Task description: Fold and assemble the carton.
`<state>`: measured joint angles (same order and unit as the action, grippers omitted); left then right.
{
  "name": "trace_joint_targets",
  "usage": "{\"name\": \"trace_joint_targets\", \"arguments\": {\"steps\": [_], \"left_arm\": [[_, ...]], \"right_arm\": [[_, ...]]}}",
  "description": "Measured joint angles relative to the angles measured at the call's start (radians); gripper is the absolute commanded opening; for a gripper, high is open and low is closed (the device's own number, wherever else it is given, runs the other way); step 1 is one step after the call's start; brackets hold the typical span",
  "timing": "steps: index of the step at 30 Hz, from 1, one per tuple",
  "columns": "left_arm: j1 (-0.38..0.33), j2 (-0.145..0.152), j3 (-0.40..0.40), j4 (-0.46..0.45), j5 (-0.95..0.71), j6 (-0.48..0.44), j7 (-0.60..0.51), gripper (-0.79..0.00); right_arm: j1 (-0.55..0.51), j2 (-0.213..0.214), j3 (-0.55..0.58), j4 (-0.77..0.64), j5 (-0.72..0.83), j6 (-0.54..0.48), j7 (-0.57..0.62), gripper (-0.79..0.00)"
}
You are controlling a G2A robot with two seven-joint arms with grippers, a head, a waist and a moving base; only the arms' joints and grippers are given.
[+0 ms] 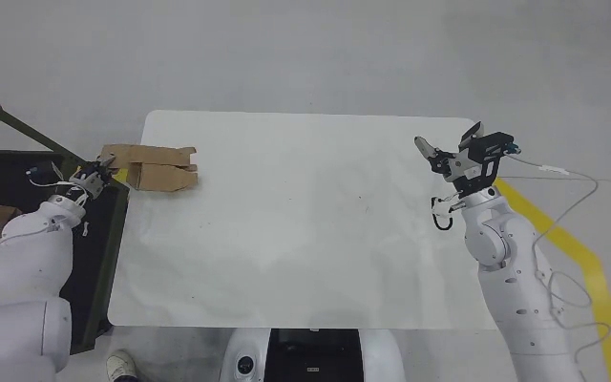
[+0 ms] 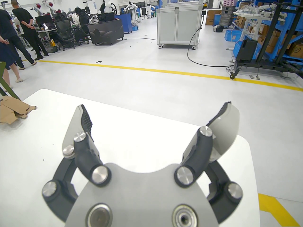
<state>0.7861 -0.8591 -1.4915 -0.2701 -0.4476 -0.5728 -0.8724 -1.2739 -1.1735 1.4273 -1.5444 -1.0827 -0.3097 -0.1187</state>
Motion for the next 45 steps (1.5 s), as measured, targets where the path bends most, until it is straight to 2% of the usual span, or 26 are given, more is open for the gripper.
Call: {"name": "trace_joint_targets", "arguments": {"steps": [6, 16, 22, 35, 41, 45], "left_arm": [[-0.020, 0.007, -0.036, -0.075, -0.077, -0.042, -0.107, -0.785], [-0.064, -0.030, 0.007, -0.274, -0.149, -0.021, -0.238, -0.785], [-0.092, -0.061, 0.077, -0.383, -0.156, 0.004, -0.272, -0.785], [-0.139, -0.147, 0.286, -0.583, -0.192, 0.047, -0.324, -0.785], [-0.155, -0.179, 0.368, -0.647, -0.206, 0.056, -0.357, -0.785], [-0.169, -0.196, 0.408, -0.658, -0.222, 0.070, -0.379, -0.785]], "right_arm": [[0.000, 0.000, 0.000, 0.000, 0.000, 0.000, 0.000, 0.000], [0.000, 0.000, 0.000, 0.000, 0.000, 0.000, 0.000, 0.000], [0.000, 0.000, 0.000, 0.000, 0.000, 0.000, 0.000, 0.000], [0.000, 0.000, 0.000, 0.000, 0.000, 0.000, 0.000, 0.000], [0.000, 0.000, 0.000, 0.000, 0.000, 0.000, 0.000, 0.000], [0.000, 0.000, 0.000, 0.000, 0.000, 0.000, 0.000, 0.000]]}}
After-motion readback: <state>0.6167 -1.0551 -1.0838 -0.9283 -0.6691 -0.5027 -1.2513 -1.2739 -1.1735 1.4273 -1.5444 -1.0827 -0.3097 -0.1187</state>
